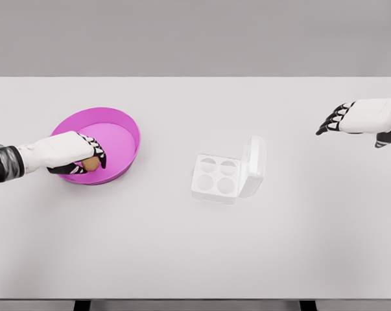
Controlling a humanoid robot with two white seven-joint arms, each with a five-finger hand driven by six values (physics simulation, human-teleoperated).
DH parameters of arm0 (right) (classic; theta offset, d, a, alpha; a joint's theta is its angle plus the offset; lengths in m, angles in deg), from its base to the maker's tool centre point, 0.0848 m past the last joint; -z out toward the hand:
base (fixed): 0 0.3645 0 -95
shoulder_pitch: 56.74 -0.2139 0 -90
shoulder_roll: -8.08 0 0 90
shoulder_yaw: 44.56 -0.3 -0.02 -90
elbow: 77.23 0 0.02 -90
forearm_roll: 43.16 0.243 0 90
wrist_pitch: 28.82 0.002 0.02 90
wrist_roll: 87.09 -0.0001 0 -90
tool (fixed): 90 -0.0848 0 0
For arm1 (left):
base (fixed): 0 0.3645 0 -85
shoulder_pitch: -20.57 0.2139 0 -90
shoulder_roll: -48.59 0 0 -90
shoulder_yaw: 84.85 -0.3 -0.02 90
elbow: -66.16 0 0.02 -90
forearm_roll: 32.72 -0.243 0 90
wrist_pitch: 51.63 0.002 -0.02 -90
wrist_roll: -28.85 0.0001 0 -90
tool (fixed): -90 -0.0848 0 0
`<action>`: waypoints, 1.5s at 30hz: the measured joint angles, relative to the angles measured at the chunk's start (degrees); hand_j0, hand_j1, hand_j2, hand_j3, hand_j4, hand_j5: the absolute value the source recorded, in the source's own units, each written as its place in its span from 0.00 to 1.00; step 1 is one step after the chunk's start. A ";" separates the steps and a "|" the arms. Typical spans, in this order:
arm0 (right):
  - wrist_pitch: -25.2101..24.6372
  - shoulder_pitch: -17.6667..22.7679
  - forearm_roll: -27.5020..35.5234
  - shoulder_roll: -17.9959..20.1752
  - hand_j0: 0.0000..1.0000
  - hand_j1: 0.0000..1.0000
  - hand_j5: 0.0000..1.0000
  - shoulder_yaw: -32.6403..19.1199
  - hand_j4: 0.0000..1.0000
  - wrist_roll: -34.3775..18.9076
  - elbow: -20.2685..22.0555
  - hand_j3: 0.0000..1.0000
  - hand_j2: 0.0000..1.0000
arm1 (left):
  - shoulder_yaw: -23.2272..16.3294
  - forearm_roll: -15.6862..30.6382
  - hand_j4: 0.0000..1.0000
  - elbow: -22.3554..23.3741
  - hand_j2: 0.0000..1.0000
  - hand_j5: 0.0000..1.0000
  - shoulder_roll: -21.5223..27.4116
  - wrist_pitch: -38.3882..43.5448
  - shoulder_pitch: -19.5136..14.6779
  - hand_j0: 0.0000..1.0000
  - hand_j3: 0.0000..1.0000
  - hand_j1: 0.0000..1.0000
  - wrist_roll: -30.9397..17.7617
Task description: Pack egg into the box and close the box lid
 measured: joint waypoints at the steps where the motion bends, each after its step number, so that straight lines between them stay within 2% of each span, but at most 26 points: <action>1: 0.00 0.00 0.01 0.00 1.00 1.00 1.00 -0.02 1.00 0.00 -0.01 1.00 1.00 | 0.06 0.03 0.46 -0.02 0.46 0.46 0.00 0.00 0.00 0.46 0.46 0.46 0.00; 18: 0.00 0.00 0.02 0.00 1.00 1.00 1.00 -0.14 1.00 0.00 -0.02 1.00 1.00 | 0.54 1.23 0.44 -2.33 0.44 0.44 -0.40 0.01 -1.23 0.44 0.44 0.44 -0.04; 45: 0.00 0.09 0.02 0.19 1.00 1.00 1.00 -0.14 1.00 -0.03 0.07 1.00 1.00 | 0.62 6.35 0.43 -8.11 0.43 0.43 -5.47 0.00 -3.25 0.43 0.43 0.43 -0.06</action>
